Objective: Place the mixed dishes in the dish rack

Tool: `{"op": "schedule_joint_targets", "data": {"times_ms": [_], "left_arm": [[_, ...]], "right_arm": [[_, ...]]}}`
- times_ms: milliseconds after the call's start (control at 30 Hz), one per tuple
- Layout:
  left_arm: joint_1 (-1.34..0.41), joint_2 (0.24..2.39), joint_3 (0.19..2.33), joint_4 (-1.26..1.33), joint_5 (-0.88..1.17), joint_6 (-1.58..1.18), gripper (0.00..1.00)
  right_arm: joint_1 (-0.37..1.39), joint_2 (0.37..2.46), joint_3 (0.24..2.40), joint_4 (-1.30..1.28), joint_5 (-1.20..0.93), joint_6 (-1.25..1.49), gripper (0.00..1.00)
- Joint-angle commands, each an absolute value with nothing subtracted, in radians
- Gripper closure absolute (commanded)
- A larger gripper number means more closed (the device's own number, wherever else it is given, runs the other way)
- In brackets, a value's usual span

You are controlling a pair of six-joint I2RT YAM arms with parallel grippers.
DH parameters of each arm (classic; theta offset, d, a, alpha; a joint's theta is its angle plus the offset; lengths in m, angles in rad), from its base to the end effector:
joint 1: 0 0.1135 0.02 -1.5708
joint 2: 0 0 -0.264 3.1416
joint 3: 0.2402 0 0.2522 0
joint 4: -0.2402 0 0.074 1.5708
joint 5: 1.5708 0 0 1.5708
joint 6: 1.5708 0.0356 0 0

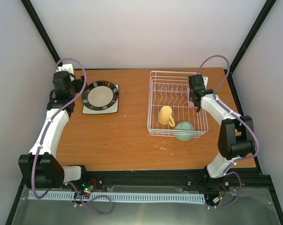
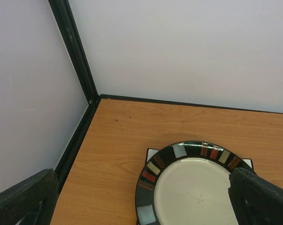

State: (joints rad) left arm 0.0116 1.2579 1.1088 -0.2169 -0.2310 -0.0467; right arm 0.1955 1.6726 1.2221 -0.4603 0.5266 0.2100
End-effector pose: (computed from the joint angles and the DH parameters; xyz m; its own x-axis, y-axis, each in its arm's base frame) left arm 0.2912 0.0115 0.3487 -0.3470 -0.0495 -0.9366 -0.2415 0.9696 0.0383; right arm 0.3544 0.0519 0.2407 -0.7299 0.0392 -0.6824 0.2929 0.9200 -0.2605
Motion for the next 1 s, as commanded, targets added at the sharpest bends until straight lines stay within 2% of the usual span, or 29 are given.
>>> {"op": "schedule_joint_targets", "data": {"times_ms": [0, 333, 400, 467, 667, 867, 967], "left_arm": [[0.115, 1.274, 1.129, -0.256, -0.007, -0.118, 0.0], [0.32, 1.427, 1.125, -0.298, 0.454, -0.182, 0.0], [0.352, 1.472, 1.124, -0.304, 0.548, -0.186, 0.03], [0.372, 1.512, 1.13, -0.316, 0.603, -0.184, 0.07], [0.379, 1.539, 1.127, -0.299, 0.635, -0.189, 0.09], [0.384, 1.606, 1.158, -0.361, 0.615, -0.141, 0.18], [0.384, 1.605, 1.14, -0.34, 0.626, -0.154, 0.18]], "right_arm": [[0.187, 1.613, 1.218, -0.468, 0.578, 0.228, 0.42], [0.187, 1.398, 1.223, -0.489, 0.587, 0.25, 0.34], [0.187, 1.324, 1.235, -0.491, 0.572, 0.242, 0.27], [0.187, 1.292, 1.238, -0.482, 0.564, 0.22, 0.26], [0.187, 1.307, 1.239, -0.503, 0.579, 0.216, 0.25], [0.187, 1.277, 1.25, -0.477, 0.543, 0.218, 0.25], [0.188, 1.274, 1.27, -0.48, 0.481, 0.215, 0.31]]}}
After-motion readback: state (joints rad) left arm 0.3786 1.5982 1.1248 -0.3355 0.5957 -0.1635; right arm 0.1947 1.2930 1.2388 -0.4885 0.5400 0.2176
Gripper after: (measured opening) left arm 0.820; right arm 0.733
